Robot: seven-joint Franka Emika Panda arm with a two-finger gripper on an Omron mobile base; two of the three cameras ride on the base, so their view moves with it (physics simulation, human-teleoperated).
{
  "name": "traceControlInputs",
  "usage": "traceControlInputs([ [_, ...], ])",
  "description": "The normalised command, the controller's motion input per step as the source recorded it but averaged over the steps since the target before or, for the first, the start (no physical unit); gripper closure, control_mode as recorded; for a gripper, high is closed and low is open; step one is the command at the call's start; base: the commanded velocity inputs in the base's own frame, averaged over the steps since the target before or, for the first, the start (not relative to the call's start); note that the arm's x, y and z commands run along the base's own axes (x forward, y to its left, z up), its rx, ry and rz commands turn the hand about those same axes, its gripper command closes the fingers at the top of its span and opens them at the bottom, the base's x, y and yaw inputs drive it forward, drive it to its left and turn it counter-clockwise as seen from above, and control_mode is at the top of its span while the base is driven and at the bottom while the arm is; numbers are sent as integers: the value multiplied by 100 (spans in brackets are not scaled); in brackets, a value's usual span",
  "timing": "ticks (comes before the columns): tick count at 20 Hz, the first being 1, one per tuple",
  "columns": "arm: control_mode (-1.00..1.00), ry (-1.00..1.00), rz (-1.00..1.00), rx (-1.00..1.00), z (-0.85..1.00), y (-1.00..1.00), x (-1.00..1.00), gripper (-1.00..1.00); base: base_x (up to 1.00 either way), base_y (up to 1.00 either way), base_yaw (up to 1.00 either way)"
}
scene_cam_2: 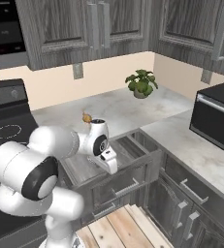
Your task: Pick the whisk from the drawer and place it on the counter.
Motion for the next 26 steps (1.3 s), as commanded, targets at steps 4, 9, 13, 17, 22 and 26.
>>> traceControlInputs([
  [4,-100,0,0,0,-48,6,39,-100,0,0,0],
  [9,-100,-5,0,2,-41,7,36,-100,0,0,0],
  [13,-100,-6,0,6,-35,2,36,-100,0,0,0],
  [17,-100,-1,0,3,-74,-59,-28,-100,0,0,0],
  [22,-100,-1,-2,3,-89,-100,-99,-100,0,0,0],
  [26,-100,-12,0,7,-71,-100,-100,-100,0,0,0],
])
